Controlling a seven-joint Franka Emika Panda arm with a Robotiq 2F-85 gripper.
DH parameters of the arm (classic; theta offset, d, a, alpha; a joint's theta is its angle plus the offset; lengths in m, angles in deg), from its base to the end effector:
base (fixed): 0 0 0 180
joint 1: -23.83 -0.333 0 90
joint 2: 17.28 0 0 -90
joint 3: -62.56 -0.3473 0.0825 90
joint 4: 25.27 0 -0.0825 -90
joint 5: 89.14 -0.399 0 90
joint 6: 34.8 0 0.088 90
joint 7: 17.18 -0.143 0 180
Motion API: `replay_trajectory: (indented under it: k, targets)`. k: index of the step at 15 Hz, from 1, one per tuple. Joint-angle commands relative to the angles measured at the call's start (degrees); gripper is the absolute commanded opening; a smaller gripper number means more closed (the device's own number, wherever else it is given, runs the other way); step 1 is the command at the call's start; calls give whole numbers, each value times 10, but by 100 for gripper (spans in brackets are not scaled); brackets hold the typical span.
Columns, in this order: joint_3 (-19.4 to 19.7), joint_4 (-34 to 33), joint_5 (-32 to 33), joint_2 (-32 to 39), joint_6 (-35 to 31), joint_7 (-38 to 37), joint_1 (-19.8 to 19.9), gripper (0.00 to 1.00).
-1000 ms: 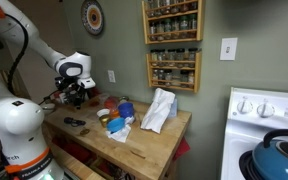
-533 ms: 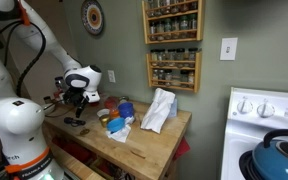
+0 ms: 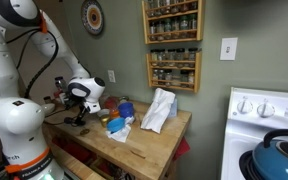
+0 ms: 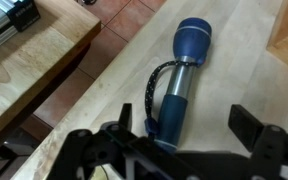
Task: Put the torch upright
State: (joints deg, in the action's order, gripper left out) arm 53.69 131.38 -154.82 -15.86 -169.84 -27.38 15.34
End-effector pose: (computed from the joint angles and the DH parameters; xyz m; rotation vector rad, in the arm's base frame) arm 0.3356 0.1425 0.1816 -2.3104 1.0878 0.6398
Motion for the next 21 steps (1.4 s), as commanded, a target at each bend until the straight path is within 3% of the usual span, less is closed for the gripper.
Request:
replay_trajectory:
  k: [1, 3, 5, 9, 13, 15, 16, 21]
  targets:
    - [3, -12, -39, 38, -14, 20, 1, 90]
    - [4, -13, -53, 46, -25, 8, 2, 90]
    - [8, -13, -63, 50, -31, 4, 3, 81]
    - [15, -14, -65, 58, -32, -6, 7, 42]
    - [18, -26, -72, 63, -27, -38, 6, 14]
    - [19, -36, -70, 60, -21, -67, 6, 11]
    - [18, -41, -66, 56, -16, -84, 6, 4]
    - [13, -53, -19, 17, -20, -207, -7, 7]
